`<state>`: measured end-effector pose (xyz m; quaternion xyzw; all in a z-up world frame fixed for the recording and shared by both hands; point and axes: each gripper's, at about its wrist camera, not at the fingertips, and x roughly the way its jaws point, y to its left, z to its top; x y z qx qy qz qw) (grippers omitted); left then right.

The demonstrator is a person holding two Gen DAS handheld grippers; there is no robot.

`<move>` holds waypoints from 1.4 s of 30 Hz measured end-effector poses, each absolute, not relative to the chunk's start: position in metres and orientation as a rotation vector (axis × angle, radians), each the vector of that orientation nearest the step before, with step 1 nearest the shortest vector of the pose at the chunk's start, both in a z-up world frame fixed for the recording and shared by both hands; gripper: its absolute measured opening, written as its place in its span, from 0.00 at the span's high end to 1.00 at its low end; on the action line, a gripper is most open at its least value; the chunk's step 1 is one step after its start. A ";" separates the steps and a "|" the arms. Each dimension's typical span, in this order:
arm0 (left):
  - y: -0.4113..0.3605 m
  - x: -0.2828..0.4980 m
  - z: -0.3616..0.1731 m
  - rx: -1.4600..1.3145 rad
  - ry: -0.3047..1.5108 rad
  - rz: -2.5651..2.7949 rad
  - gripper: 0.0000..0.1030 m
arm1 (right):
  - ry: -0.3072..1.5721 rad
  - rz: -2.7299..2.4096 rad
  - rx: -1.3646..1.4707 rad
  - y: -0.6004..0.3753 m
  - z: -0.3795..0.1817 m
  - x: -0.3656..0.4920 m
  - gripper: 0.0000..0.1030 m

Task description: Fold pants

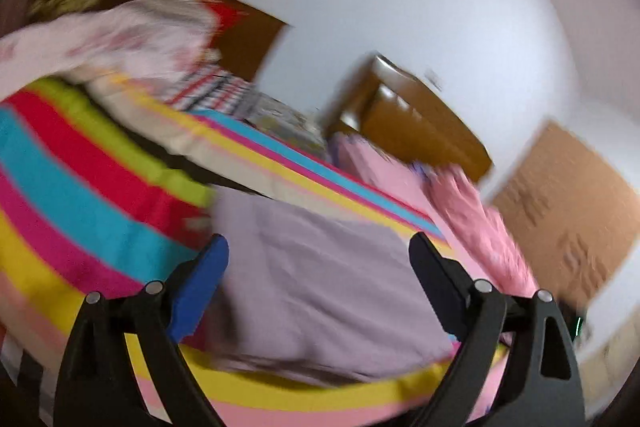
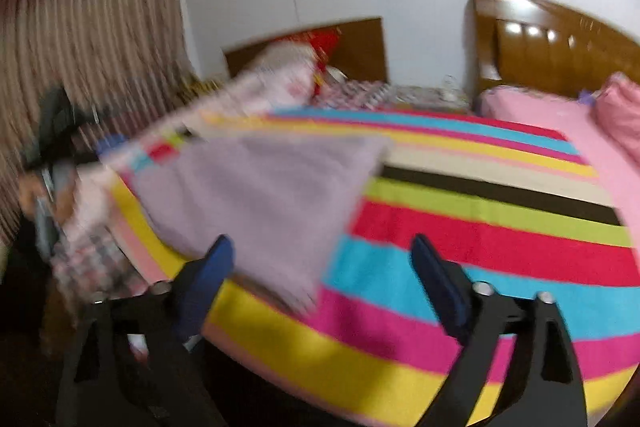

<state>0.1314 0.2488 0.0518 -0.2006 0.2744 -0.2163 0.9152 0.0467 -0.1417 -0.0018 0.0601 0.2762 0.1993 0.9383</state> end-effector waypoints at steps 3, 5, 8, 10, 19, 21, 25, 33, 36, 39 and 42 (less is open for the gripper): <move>0.199 0.133 0.039 -0.188 0.616 -0.430 0.13 | 0.583 0.506 0.173 -0.118 -0.006 0.073 0.37; 0.182 0.141 0.017 -0.142 0.684 -0.404 0.19 | 0.622 0.491 0.087 -0.094 -0.018 0.083 0.40; 0.188 0.146 -0.027 -0.146 0.761 -0.362 0.30 | 0.676 0.440 -0.106 -0.063 -0.052 0.077 0.40; 0.191 0.134 -0.034 -0.111 0.717 -0.375 0.30 | 0.608 0.391 -0.251 -0.048 -0.068 0.054 0.40; 0.191 0.127 -0.038 -0.104 0.687 -0.380 0.30 | 0.636 0.471 -0.085 -0.056 -0.034 0.054 0.39; 0.192 0.132 -0.039 -0.116 0.668 -0.383 0.30 | 0.586 0.451 -0.070 -0.049 -0.014 0.062 0.39; 0.194 0.133 -0.042 -0.120 0.638 -0.395 0.30 | 0.618 0.338 -0.212 -0.014 -0.031 0.090 0.39; 0.198 0.133 -0.042 -0.134 0.622 -0.408 0.30 | 0.662 0.372 -0.277 -0.014 -0.059 0.076 0.37; 0.193 0.131 -0.044 -0.099 0.615 -0.384 0.30 | 0.685 0.382 -0.179 -0.029 -0.044 0.082 0.35; 0.189 0.129 -0.045 -0.081 0.610 -0.359 0.30 | 0.650 0.316 -0.151 -0.032 -0.044 0.088 0.27; 0.185 0.127 -0.046 -0.060 0.608 -0.345 0.30 | 0.661 0.338 -0.259 -0.019 -0.070 0.079 0.25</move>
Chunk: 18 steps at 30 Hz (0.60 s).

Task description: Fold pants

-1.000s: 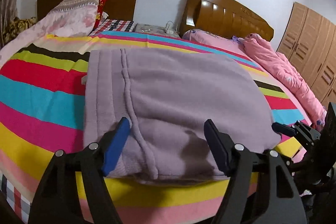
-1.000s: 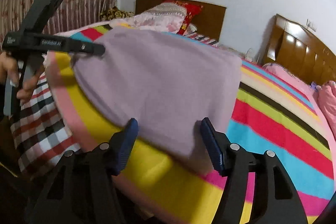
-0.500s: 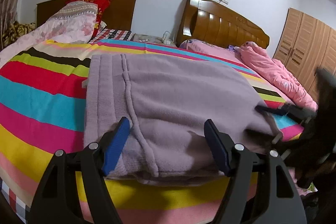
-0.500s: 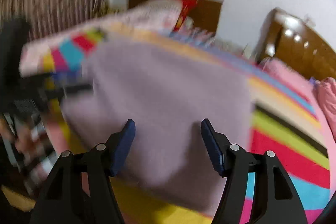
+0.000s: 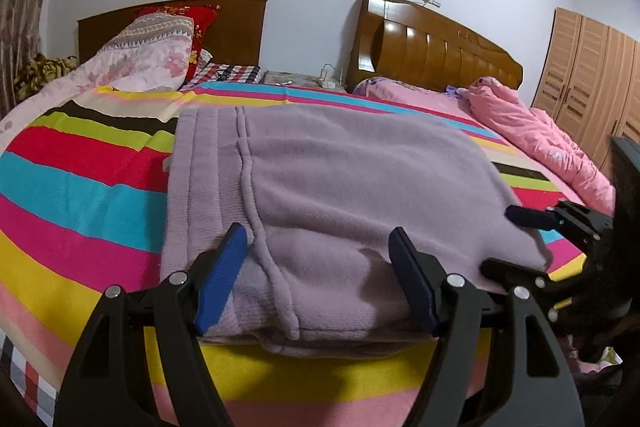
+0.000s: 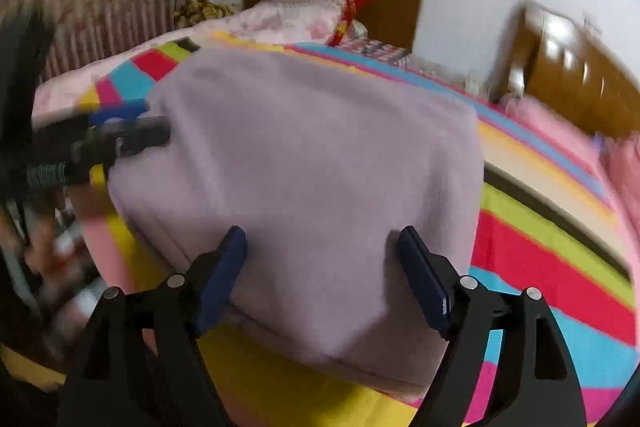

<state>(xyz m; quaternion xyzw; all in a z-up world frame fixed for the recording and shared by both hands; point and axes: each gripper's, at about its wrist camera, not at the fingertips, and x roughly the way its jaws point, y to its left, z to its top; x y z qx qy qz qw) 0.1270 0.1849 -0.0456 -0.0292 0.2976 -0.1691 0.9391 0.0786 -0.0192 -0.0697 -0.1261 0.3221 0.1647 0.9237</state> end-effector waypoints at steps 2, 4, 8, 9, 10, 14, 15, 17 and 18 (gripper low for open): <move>0.182 0.125 -0.047 -0.039 0.602 -0.342 0.30 | 0.694 0.364 -0.204 -0.029 -0.067 0.077 0.25; 0.181 0.124 -0.047 -0.034 0.599 -0.338 0.30 | 0.717 0.389 -0.209 -0.033 -0.064 0.077 0.25; 0.178 0.123 -0.048 -0.022 0.595 -0.331 0.30 | 0.684 0.368 -0.150 -0.046 -0.040 0.063 0.26; 0.177 0.122 -0.048 -0.022 0.593 -0.328 0.30 | 0.661 0.364 -0.139 -0.048 -0.036 0.060 0.26; 0.176 0.122 -0.048 -0.021 0.591 -0.326 0.30 | 0.651 0.361 -0.148 -0.048 -0.036 0.056 0.26; 0.171 0.121 -0.049 0.008 0.590 -0.311 0.29 | 0.718 0.393 -0.239 -0.043 -0.073 0.053 0.24; 0.170 0.120 -0.049 0.012 0.590 -0.309 0.29 | 0.729 0.399 -0.246 -0.041 -0.074 0.052 0.24; 0.168 0.121 -0.043 0.007 0.619 -0.298 0.29 | 0.782 0.443 -0.283 -0.041 -0.067 0.053 0.23; 0.168 0.121 -0.037 0.002 0.632 -0.288 0.29 | 0.800 0.476 -0.263 -0.045 -0.060 0.053 0.23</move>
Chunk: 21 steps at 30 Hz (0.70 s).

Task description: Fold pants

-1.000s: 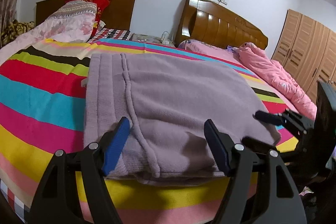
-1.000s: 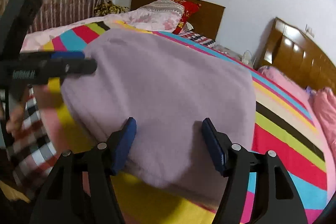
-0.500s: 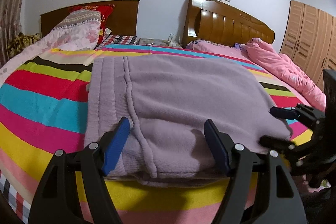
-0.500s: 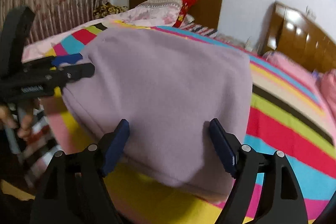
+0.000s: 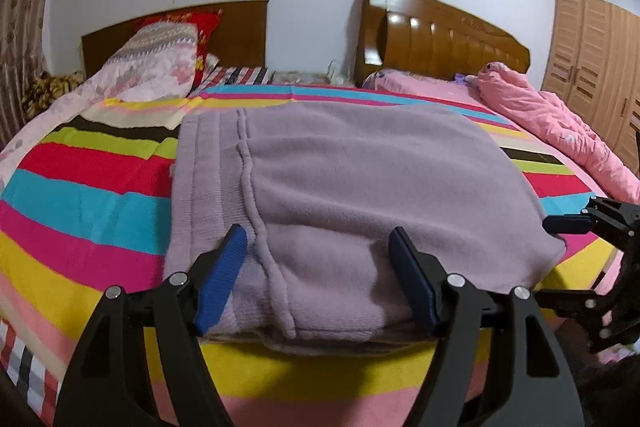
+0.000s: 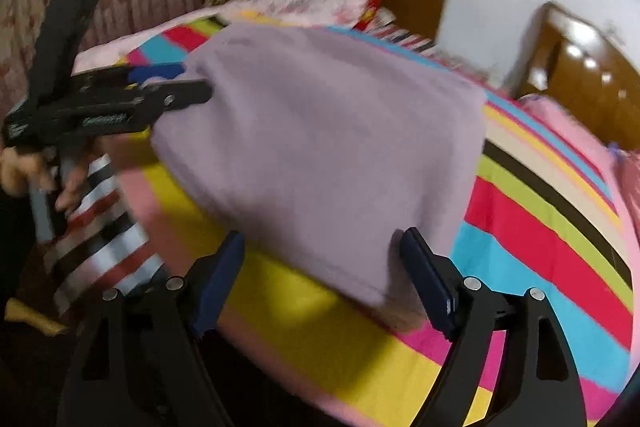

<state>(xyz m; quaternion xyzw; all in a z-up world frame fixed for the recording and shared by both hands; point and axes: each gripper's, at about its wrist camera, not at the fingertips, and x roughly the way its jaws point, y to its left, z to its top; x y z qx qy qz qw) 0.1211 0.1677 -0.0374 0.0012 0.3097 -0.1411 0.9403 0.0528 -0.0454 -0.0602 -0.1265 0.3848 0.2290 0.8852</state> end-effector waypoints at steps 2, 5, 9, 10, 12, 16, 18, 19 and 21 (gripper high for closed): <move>0.168 0.118 -0.017 -0.033 0.633 -0.294 0.24 | 0.772 0.585 -0.112 -0.071 -0.026 0.064 0.16; 0.163 0.120 0.007 -0.054 0.584 -0.330 0.12 | 0.690 0.577 0.006 -0.104 0.007 0.096 0.15; 0.145 0.150 -0.001 -0.022 0.680 -0.309 0.10 | 0.747 0.676 0.196 -0.122 0.004 0.200 0.15; 0.145 0.156 -0.010 -0.037 0.715 -0.304 0.10 | 0.793 0.701 0.237 -0.123 -0.002 0.221 0.15; 0.147 0.158 -0.029 -0.039 0.746 -0.293 0.10 | 0.931 0.755 0.309 -0.113 -0.025 0.270 0.15; 0.145 0.148 -0.037 0.056 0.719 -0.302 0.10 | 1.021 0.583 0.205 -0.101 -0.048 0.321 0.18; 0.147 0.149 -0.037 0.041 0.724 -0.308 0.10 | 0.928 0.372 0.090 -0.107 -0.036 0.323 0.19; 0.148 0.149 -0.037 0.033 0.723 -0.310 0.10 | 0.878 0.324 0.080 -0.110 -0.026 0.315 0.19; 0.148 0.145 -0.035 0.046 0.715 -0.287 0.10 | 0.766 0.377 0.130 -0.115 0.004 0.277 0.16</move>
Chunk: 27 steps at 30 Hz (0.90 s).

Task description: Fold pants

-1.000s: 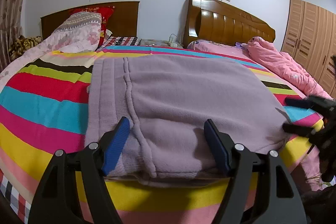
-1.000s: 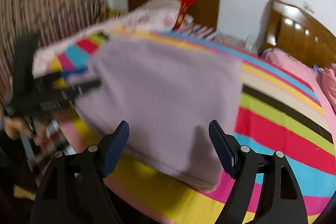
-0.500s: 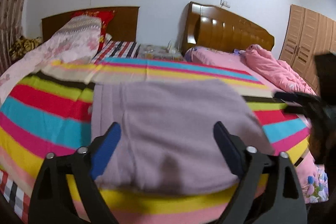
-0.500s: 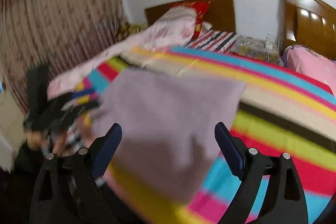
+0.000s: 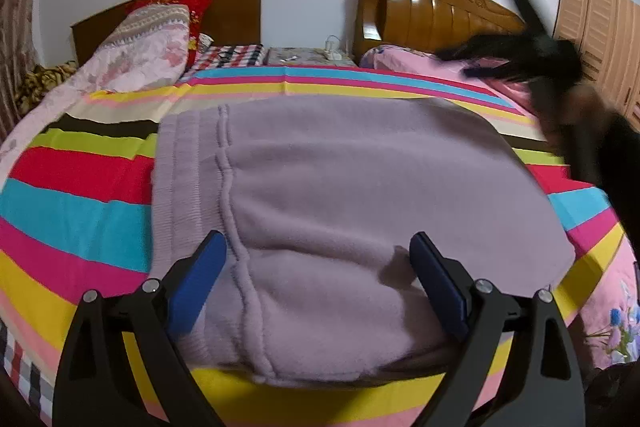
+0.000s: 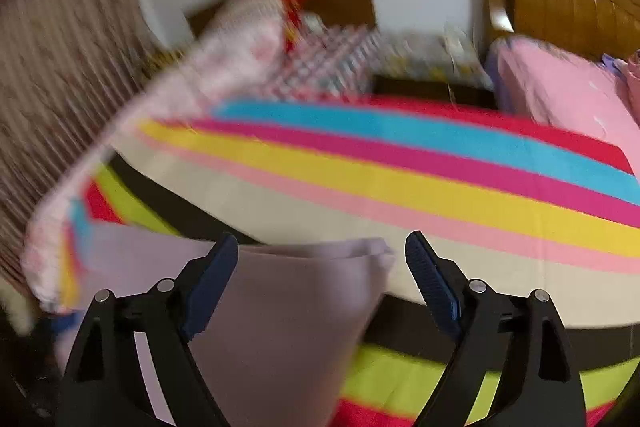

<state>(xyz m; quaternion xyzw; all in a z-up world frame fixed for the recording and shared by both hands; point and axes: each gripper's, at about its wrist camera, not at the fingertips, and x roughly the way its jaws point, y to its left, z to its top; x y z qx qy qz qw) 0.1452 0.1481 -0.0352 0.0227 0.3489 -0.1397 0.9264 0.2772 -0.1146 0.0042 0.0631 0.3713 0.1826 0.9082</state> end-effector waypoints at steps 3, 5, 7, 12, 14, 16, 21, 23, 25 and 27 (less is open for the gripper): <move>0.143 0.131 -0.021 0.050 0.672 -0.214 0.01 | 0.609 0.372 0.039 -0.108 0.037 0.198 0.12; 0.141 0.112 -0.005 0.033 0.595 -0.165 0.02 | 0.519 0.311 -0.009 -0.110 0.044 0.140 0.04; 0.137 0.095 0.009 0.024 0.525 -0.124 0.02 | 0.445 0.265 0.008 -0.109 0.040 0.090 0.04; 0.118 0.051 0.041 -0.024 0.374 -0.062 0.01 | 0.426 0.221 0.040 -0.101 0.004 0.015 0.04; 0.110 0.033 0.043 -0.074 0.337 -0.070 0.01 | 0.441 0.197 -0.017 -0.087 -0.011 0.004 0.04; 0.103 0.023 0.037 -0.112 0.346 -0.058 0.01 | 0.435 0.170 -0.072 -0.082 -0.023 -0.001 0.04; 0.086 0.018 0.016 -0.092 0.448 0.040 0.01 | 0.414 0.120 -0.075 -0.094 -0.035 -0.012 0.04; 0.084 0.015 0.012 -0.076 0.458 0.070 0.01 | 0.412 0.117 -0.047 -0.102 -0.037 -0.016 0.04; 0.085 0.014 0.011 -0.069 0.455 0.092 0.01 | 0.406 0.118 -0.020 -0.108 -0.037 -0.019 0.04; 0.085 0.015 0.012 -0.077 0.450 0.092 0.01 | 0.394 0.121 -0.016 -0.109 -0.036 -0.020 0.04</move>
